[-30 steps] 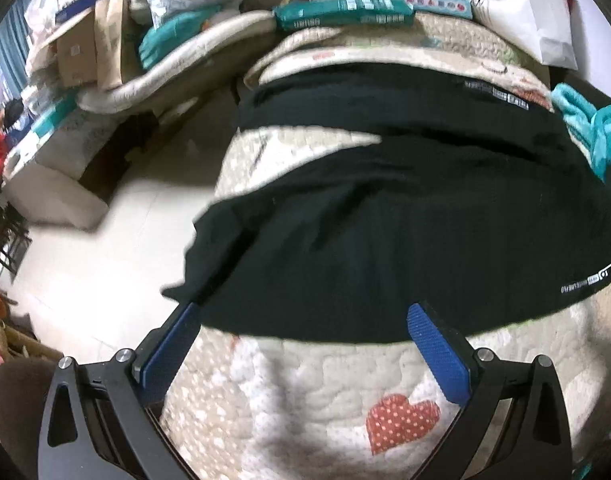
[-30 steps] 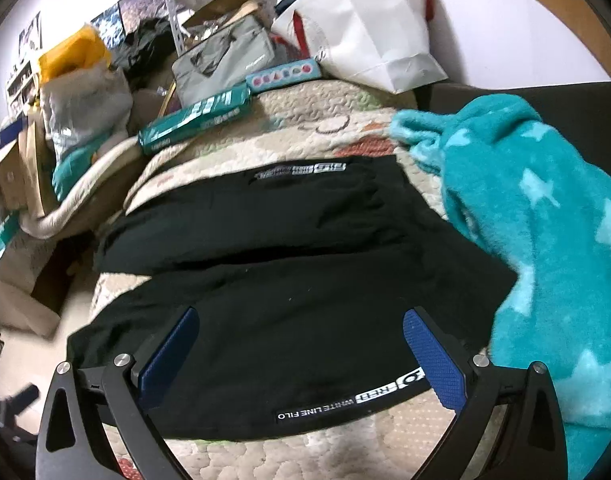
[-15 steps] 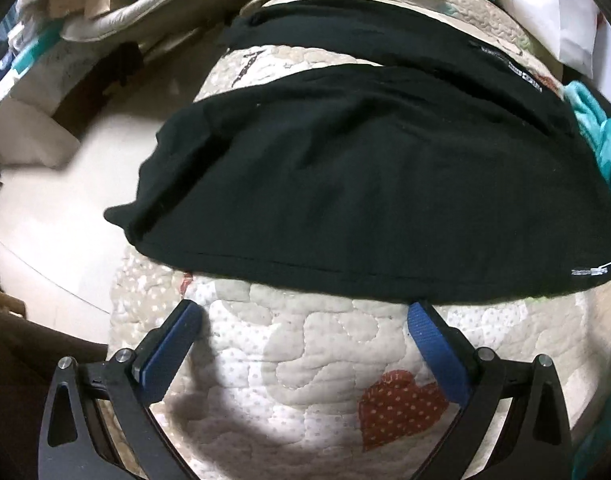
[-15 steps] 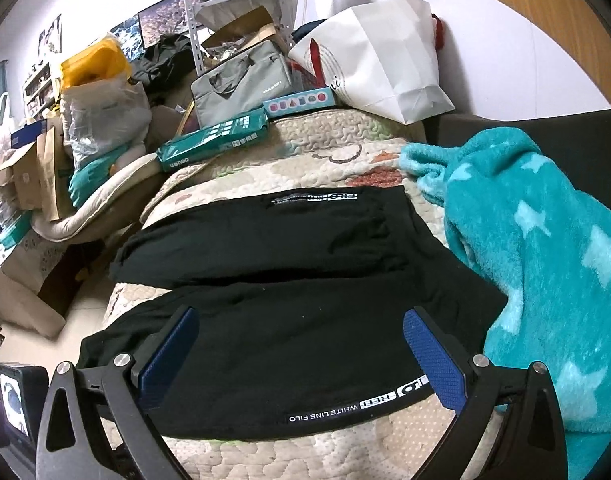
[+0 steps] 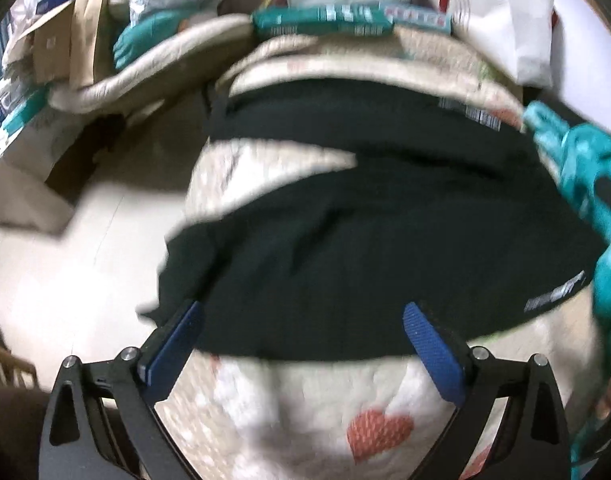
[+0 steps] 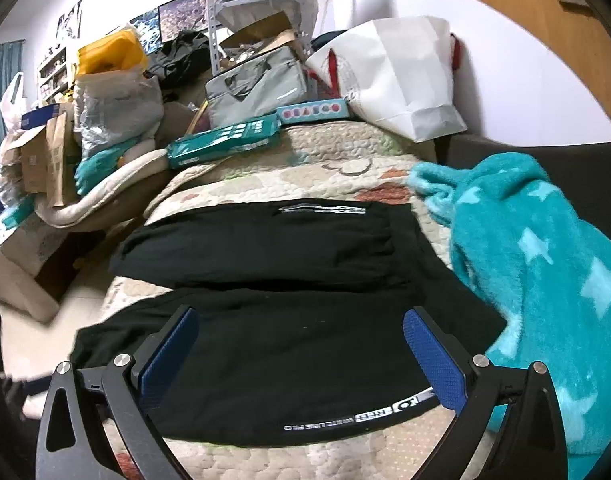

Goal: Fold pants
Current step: 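Lower both grippers onto the trouser edge and close them on the fabric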

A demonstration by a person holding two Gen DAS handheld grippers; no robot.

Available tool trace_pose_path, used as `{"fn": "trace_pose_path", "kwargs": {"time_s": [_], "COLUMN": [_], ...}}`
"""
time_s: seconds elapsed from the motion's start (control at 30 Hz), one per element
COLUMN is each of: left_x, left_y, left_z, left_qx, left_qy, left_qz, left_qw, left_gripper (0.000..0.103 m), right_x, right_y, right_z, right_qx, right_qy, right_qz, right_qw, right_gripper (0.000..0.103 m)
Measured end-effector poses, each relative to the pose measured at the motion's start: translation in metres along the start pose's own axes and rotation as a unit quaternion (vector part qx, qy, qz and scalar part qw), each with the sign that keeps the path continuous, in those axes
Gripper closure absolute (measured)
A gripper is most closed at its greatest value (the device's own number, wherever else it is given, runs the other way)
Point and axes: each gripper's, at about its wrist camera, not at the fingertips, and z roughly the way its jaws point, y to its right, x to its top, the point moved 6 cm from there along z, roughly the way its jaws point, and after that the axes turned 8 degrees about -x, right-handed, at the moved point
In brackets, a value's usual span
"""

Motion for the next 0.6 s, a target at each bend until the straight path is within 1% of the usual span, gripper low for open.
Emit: {"fn": "trace_pose_path", "kwargs": {"time_s": [0.07, 0.17, 0.2, 0.27, 0.33, 0.4, 0.43, 0.47, 0.5, 0.53, 0.6], "left_x": [0.022, 0.055, 0.067, 0.094, 0.119, 0.141, 0.146, 0.157, 0.165, 0.173, 0.185], "left_y": [-0.008, -0.027, -0.034, -0.043, -0.056, -0.068, -0.07, -0.079, -0.086, -0.093, -0.108], "left_z": [-0.005, 0.002, 0.007, 0.022, 0.039, 0.058, 0.065, 0.078, 0.089, 0.1, 0.122], "left_qx": [-0.016, -0.041, -0.048, -0.072, -0.086, -0.082, -0.081, -0.079, -0.081, -0.084, -0.086], "left_qy": [0.011, 0.014, 0.011, 0.002, -0.004, -0.007, -0.008, -0.011, -0.014, -0.018, -0.027], "left_qz": [-0.005, -0.023, -0.031, -0.045, -0.047, -0.043, -0.043, -0.046, -0.052, -0.057, -0.065], "left_qw": [0.9998, 0.9988, 0.9983, 0.9964, 0.9952, 0.9956, 0.9958, 0.9957, 0.9953, 0.9946, 0.9939], "left_gripper": [0.003, 0.003, 0.003, 0.007, 0.018, 0.023, 0.023, 0.023, 0.023, 0.023, 0.023], "right_x": [0.015, 0.044, 0.055, 0.073, 0.086, 0.094, 0.097, 0.098, 0.1, 0.102, 0.107], "right_y": [0.002, 0.006, 0.007, 0.005, 0.001, -0.003, -0.005, -0.005, -0.006, -0.006, -0.005], "right_z": [-0.006, -0.011, -0.011, -0.002, 0.017, 0.048, 0.067, 0.082, 0.101, 0.122, 0.155], "right_qx": [0.003, 0.027, 0.031, 0.035, 0.049, 0.06, 0.062, 0.063, 0.066, 0.069, 0.063], "right_qy": [0.003, -0.007, -0.009, -0.019, -0.046, -0.075, -0.087, -0.097, -0.111, -0.124, -0.143], "right_qz": [-0.002, -0.015, -0.025, -0.062, -0.101, -0.129, -0.141, -0.148, -0.153, -0.156, -0.16], "right_qw": [1.0, 1.0, 0.999, 0.997, 0.993, 0.987, 0.984, 0.982, 0.98, 0.978, 0.975], "right_gripper": [0.0, 0.0, 0.0, 0.0, 0.0, 0.0, 0.0, 0.0, 0.004, 0.011, 0.018]}}
